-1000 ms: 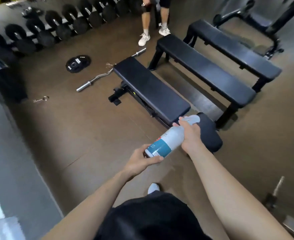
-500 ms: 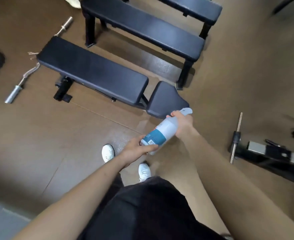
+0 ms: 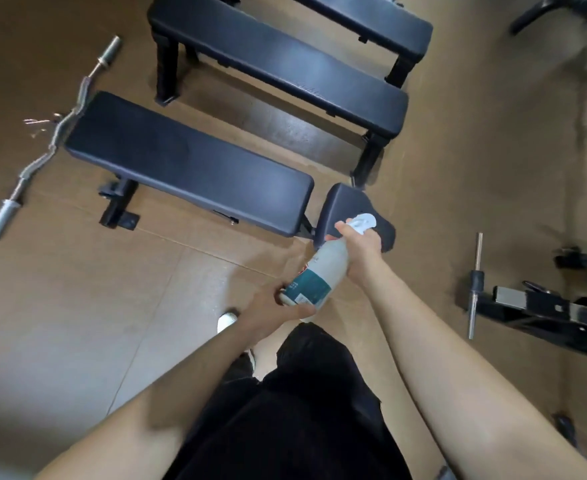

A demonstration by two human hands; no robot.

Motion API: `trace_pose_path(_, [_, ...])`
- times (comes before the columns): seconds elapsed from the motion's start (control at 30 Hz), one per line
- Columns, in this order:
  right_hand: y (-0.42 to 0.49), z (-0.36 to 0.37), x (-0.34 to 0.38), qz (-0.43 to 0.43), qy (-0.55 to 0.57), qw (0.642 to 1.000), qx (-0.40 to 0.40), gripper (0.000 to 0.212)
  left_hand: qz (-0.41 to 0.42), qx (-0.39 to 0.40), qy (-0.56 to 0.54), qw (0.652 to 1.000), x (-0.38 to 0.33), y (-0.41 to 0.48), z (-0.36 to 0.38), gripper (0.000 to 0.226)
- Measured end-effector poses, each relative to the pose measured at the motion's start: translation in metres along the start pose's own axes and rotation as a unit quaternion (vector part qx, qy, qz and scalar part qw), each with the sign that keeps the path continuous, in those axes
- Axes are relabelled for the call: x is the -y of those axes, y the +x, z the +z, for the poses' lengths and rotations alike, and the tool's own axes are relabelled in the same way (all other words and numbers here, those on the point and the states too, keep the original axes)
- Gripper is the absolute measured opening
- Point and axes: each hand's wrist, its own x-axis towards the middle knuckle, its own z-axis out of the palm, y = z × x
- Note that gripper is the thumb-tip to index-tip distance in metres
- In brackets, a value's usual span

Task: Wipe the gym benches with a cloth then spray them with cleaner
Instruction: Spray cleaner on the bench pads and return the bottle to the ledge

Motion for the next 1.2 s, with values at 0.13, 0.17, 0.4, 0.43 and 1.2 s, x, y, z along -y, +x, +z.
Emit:
trace_pose_path(0.13, [-0.003, 0.068, -0.001, 0.003, -0.067, 0.998, 0.021, 0.013, -0.013, -0.042, -0.024, 0.999, 0.005, -0.006, -0.043, 0.048])
trace_pose_path(0.17, [-0.004, 0.083, -0.001, 0.008, -0.081, 0.996, 0.023, 0.013, -0.012, -0.048, -0.031, 0.998, 0.006, -0.007, -0.054, 0.053])
trace_pose_path(0.4, [-0.001, 0.188, 0.007, 0.018, -0.092, 0.99, 0.105, 0.033, -0.01, -0.107, -0.047, 0.993, -0.014, -0.005, -0.135, 0.065])
trace_pose_path(0.43, [0.001, 0.203, 0.008, 0.02, -0.09, 0.99, 0.108, 0.032, -0.011, -0.116, -0.044, 0.992, -0.017, -0.003, -0.147, 0.065])
trace_pose_path(1.2, [0.013, 0.504, 0.015, 0.038, -0.227, 0.927, 0.296, 0.032, -0.092, -0.212, -0.064, 0.971, -0.066, 0.022, -0.383, 0.066])
